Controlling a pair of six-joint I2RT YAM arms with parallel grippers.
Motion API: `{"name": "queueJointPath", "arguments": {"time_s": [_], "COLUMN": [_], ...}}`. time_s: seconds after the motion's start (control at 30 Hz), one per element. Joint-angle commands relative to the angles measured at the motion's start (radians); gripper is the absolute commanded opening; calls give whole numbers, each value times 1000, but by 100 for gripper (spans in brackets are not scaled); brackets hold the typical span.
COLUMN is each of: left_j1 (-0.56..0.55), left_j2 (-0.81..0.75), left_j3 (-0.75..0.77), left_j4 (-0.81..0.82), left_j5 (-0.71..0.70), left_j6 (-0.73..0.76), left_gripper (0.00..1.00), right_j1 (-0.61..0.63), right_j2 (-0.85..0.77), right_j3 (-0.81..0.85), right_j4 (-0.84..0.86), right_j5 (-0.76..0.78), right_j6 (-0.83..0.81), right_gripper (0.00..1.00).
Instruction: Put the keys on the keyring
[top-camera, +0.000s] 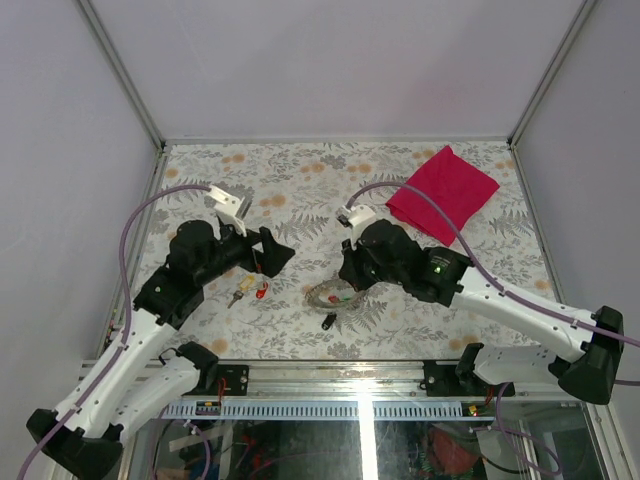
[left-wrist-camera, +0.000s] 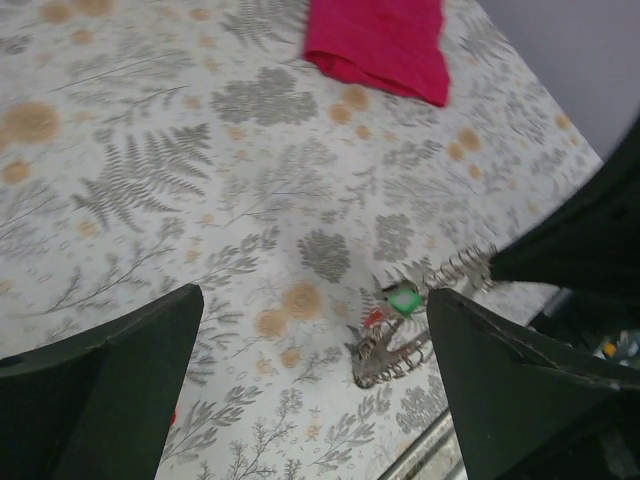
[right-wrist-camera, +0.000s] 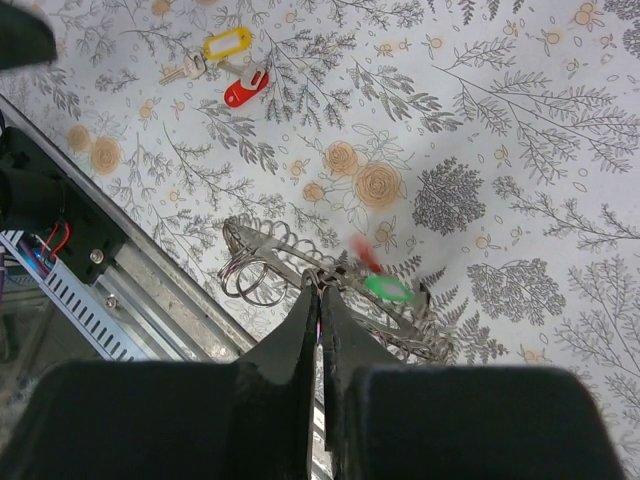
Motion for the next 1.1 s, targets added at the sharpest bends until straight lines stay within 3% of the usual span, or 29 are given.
{"name": "queueJointPath", "arguments": {"time_s": [0.0,0.37,0.83,1.07], "left_j1": [-84,-347,-483,-544], "left_j2": [1,81,239,315], "left_j3": [46,91,211,250], "left_j4": [124,162,90,34], "left_j5": [153,124,58,26], "left_j6": [128,241,423,465], "left_gripper": [97,95,95,74], "right_j1": [8,9,8,9], "right_j2": [-43,-81,-89,-95], "right_j3": [101,201,266,280], "right_j4": [-86,-156,-170,-154], "right_j5": [31,43,-75,-84], "right_j6": [-46,3,4,11], "right_gripper": [0,0,0,0]}}
